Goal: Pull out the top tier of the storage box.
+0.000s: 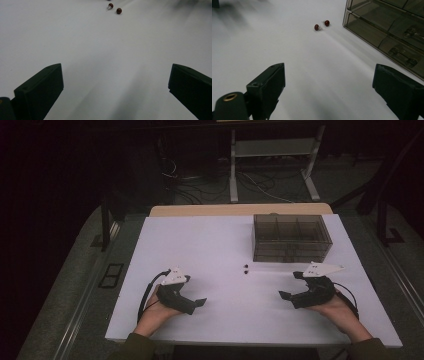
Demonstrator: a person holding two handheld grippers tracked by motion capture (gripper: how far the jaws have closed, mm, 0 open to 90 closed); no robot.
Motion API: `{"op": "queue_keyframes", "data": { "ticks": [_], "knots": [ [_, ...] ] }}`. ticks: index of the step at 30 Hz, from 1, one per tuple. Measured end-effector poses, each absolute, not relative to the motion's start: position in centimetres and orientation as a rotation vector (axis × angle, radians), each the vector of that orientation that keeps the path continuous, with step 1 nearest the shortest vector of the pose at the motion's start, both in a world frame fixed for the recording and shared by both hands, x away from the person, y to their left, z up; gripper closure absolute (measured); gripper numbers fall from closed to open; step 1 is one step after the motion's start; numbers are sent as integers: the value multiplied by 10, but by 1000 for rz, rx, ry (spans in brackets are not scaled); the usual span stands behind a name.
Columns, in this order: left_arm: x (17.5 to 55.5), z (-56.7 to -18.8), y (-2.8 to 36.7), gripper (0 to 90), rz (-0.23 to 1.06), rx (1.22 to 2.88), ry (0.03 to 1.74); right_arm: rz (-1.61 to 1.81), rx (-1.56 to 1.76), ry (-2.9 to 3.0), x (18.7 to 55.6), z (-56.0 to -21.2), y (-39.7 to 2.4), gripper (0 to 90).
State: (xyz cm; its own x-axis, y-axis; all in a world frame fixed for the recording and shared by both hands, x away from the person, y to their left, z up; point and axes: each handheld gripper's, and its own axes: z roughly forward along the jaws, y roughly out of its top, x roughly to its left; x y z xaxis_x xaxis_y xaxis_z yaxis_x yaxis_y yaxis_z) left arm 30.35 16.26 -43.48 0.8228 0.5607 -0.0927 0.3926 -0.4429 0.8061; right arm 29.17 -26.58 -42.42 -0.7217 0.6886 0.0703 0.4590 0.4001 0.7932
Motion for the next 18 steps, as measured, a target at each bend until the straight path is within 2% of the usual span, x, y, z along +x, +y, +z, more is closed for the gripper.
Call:
{"op": "queue_keyframes", "data": {
  "ticks": [18],
  "knots": [
    [302,-434,161,0,238,2094,686,1218,1049,2389,305,-415,-268,105]
  ]
}}
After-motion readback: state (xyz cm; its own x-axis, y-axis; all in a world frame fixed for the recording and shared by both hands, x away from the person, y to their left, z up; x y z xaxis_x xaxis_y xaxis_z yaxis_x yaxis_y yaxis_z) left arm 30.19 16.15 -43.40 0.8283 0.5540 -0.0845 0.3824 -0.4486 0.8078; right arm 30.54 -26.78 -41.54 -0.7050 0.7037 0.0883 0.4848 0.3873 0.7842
